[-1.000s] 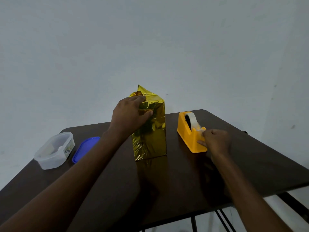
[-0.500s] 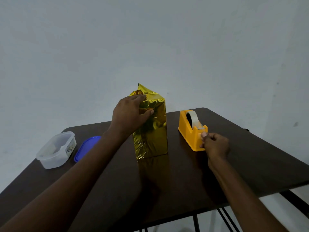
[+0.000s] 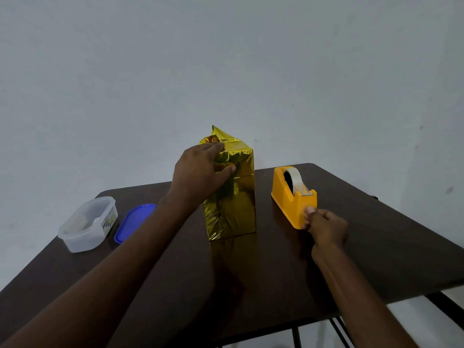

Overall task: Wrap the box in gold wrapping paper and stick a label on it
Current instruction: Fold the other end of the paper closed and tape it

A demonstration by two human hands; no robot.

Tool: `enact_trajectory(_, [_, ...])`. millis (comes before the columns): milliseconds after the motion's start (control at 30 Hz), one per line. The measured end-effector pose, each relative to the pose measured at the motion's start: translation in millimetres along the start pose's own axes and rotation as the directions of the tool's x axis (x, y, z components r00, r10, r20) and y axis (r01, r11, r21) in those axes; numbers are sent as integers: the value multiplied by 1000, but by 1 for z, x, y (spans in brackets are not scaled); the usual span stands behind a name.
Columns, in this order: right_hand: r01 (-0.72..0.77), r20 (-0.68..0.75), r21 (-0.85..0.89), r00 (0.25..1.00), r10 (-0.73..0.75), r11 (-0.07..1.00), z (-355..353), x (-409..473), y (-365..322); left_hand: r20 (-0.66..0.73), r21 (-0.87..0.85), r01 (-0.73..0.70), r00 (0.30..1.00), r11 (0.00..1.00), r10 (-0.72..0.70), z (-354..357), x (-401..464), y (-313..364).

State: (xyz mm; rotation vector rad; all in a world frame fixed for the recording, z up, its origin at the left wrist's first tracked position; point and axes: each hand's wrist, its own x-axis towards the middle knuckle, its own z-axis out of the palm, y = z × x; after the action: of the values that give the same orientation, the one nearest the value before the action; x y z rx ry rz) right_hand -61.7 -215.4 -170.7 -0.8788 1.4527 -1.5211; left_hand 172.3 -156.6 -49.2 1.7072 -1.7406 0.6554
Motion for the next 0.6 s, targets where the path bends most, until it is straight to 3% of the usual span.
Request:
enact_trajectory(133, [229,82,-24,971,-226,973,-8,2,-34,19,-4,20,1000,1000,-20,-3,-1,4])
enact_trajectory(267, [490,275,7,837,-473,872,-4,-3,-85,36,35,40,999,999,-41,-3,-3,15])
enact_trajectory(333, [598,409,68,714,-569,799,6,-11,-118,38,84,55,998,995,-58,-3,-3,14])
enact_trajectory(433, [750,585,135,467,-663,647,31,-22,-164,49,101,109,992,989,-115,-4,-5,14])
enact_trajectory(600, [867,799,173,154,-582,467,80,-29,-213,67,35,176,982,984,-178,-7,-8,24])
